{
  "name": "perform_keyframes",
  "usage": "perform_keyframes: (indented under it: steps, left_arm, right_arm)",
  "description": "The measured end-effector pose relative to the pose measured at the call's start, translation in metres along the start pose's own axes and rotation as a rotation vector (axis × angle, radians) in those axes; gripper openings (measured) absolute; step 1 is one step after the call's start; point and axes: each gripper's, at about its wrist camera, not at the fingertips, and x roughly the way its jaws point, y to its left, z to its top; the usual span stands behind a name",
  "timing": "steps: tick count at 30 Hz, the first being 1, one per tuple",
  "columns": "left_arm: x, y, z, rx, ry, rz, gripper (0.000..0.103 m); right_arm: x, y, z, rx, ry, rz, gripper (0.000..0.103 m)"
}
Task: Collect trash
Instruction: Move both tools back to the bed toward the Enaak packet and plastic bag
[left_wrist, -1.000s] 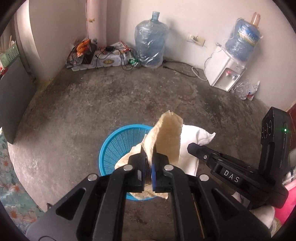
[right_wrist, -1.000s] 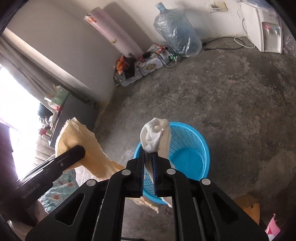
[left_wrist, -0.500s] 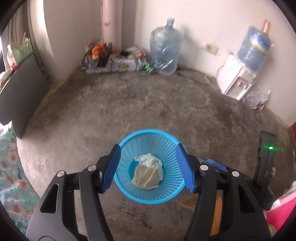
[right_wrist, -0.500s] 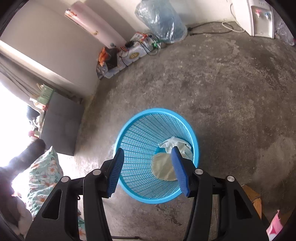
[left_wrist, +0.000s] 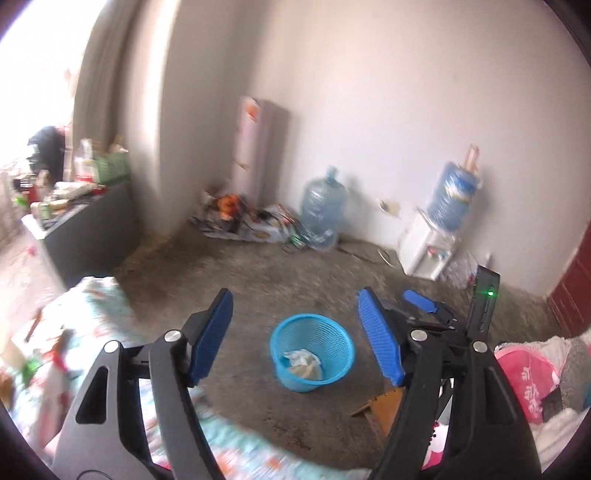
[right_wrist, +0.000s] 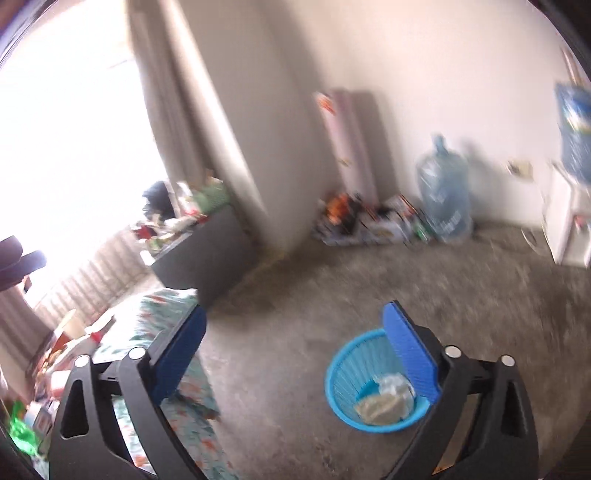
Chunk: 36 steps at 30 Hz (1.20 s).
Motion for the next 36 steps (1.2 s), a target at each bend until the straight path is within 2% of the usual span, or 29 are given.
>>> perform_keyframes:
  steps: [2, 5, 9, 12, 17, 20, 24, 29, 32, 35, 36]
  left_arm:
    - [-0.052, 0.017, -0.014, -0.019, -0.05, 0.071, 0.07]
    - [-0.119, 0.039, -0.045, -0.066, -0.128, 0.177, 0.073]
    - [-0.171, 0.064, -0.093, -0.153, -0.154, 0.239, 0.075]
    - [-0.198, 0.08, -0.128, -0.209, -0.161, 0.252, 0.075]
    - [-0.222, 0.093, -0.178, -0.285, -0.176, 0.266, 0.075]
    - [-0.231, 0.087, -0.204, -0.286, -0.18, 0.274, 0.075]
    - [-0.231, 0.083, -0.227, -0.287, -0.165, 0.268, 0.075]
    - [-0.226, 0.072, -0.251, -0.277, -0.133, 0.237, 0.075]
    - [-0.219, 0.072, -0.261, -0.281, -0.115, 0.225, 0.075]
    - [-0.216, 0.072, -0.266, -0.295, -0.11, 0.217, 0.075]
    - [-0.216, 0.073, -0.267, -0.3, -0.113, 0.215, 0.075]
  right_arm:
    - [-0.014, 0.03, 0.004, -0.028, -0.004, 0.084, 0.095]
    - [-0.029, 0.07, 0.002, -0.019, 0.042, 0.257, 0.095]
    - [-0.031, 0.114, -0.02, 0.02, 0.184, 0.444, 0.095]
    - [-0.023, 0.147, -0.053, 0.076, 0.339, 0.552, 0.095]
    - [-0.015, 0.186, -0.111, 0.076, 0.551, 0.58, 0.087]
    - [-0.01, 0.2, -0.145, 0.117, 0.682, 0.602, 0.081]
    - [0.007, 0.211, -0.178, 0.163, 0.817, 0.584, 0.069]
    - [0.025, 0.217, -0.204, 0.213, 0.906, 0.558, 0.056]
    - [0.033, 0.226, -0.209, 0.193, 0.917, 0.538, 0.048]
    - [0.035, 0.231, -0.209, 0.152, 0.917, 0.51, 0.031]
    - [0.036, 0.232, -0.21, 0.147, 0.925, 0.508, 0.019]
